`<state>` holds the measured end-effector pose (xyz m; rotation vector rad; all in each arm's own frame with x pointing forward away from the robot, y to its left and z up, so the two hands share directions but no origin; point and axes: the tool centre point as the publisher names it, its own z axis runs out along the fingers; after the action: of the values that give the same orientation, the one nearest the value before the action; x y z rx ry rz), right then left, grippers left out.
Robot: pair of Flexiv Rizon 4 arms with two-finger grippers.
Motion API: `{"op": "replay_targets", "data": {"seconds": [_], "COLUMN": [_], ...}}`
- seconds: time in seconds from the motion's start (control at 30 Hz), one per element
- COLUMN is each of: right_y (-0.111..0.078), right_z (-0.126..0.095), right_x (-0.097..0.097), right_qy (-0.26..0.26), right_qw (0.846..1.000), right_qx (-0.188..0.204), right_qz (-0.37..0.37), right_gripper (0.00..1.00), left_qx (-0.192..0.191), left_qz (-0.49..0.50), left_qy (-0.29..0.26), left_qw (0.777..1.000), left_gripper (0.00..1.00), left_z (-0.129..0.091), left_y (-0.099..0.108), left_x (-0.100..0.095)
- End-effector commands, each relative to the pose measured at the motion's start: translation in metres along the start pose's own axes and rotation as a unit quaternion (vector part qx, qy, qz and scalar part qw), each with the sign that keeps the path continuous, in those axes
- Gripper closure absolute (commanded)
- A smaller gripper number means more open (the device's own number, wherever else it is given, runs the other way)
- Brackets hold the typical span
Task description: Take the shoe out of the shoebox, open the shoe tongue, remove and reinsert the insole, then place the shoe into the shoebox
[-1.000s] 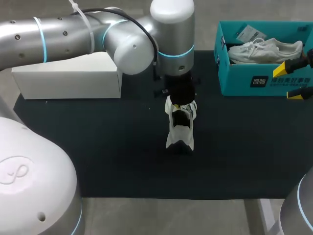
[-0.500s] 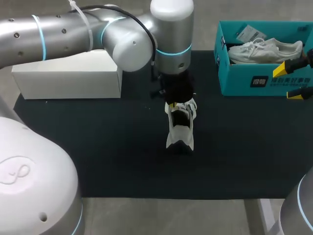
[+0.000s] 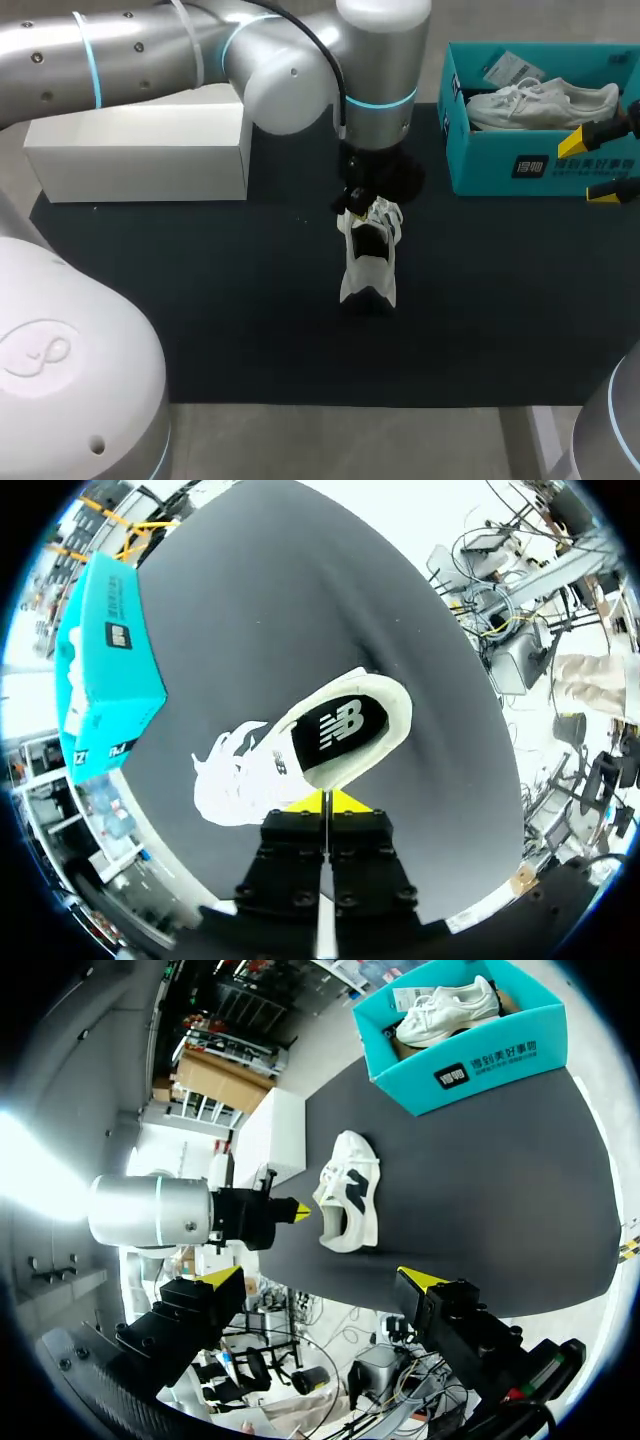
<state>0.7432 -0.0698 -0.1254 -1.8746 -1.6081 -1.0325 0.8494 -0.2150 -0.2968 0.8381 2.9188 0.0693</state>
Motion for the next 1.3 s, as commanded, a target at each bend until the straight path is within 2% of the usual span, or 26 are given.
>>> {"op": "replay_targets", "data": {"seconds": [0.03,0.33,0.5,0.57,0.67,0.73,0.83,0.87,0.93,1.0,1.03,1.1,1.3], "right_y": [-0.001,-0.001,-0.001,-0.001,-0.001,-0.001,-0.001,-0.001,-0.001,-0.001,-0.001,-0.001,-0.001], "right_z": [0.001,0.001,0.001,0.001,0.001,0.001,0.001,0.001,0.001,0.001,0.001,0.001,0.001], "right_x": [0.000,0.000,0.000,0.000,0.000,0.000,0.000,0.000,0.000,0.000,0.000,0.000,0.000], "right_qy": [-0.001,-0.001,-0.001,-0.001,-0.001,-0.001,-0.001,-0.001,-0.001,-0.001,-0.001,-0.001,-0.001], "right_qw": [1.000,1.000,1.000,1.000,1.000,1.000,1.000,1.000,1.000,1.000,1.000,1.000,1.000], "right_qx": [-0.001,-0.001,-0.001,-0.001,-0.001,-0.001,-0.001,-0.001,-0.001,-0.001,-0.001,-0.001,-0.001], "right_qz": [0.000,0.000,0.000,0.000,0.000,0.000,0.000,0.000,0.000,0.000,0.000,0.000,0.000], "right_gripper": [0.00,0.00,0.00,0.00,0.00,0.00,0.00,0.00,0.00,0.00,0.00,0.00,0.00], "left_qx": [-0.025,-0.025,0.023,0.026,0.062,0.063,0.058,0.059,0.045,0.037,0.032,0.031,0.010], "left_qz": [-0.322,-0.322,-0.372,-0.353,-0.308,-0.287,-0.268,-0.255,-0.239,-0.229,-0.227,-0.225,-0.238], "left_qy": [-0.007,-0.007,0.024,0.028,0.032,0.030,0.031,0.031,0.029,0.022,0.024,0.021,0.009], "left_qw": [0.946,0.946,0.928,0.935,0.949,0.955,0.961,0.965,0.970,0.972,0.973,0.974,0.971], "left_gripper": [1.00,1.00,1.00,1.00,1.00,1.00,0.82,0.66,0.50,0.20,0.13,0.06,0.02], "left_z": [-0.003,-0.003,-0.009,-0.012,-0.014,-0.011,-0.006,-0.005,-0.001,0.003,0.005,0.010,0.036], "left_y": [-0.003,-0.003,-0.011,-0.016,-0.020,-0.023,-0.026,-0.027,-0.031,-0.034,-0.035,-0.039,-0.053], "left_x": [0.005,0.005,0.012,0.019,0.030,0.035,0.039,0.041,0.046,0.049,0.049,0.051,0.050]}}
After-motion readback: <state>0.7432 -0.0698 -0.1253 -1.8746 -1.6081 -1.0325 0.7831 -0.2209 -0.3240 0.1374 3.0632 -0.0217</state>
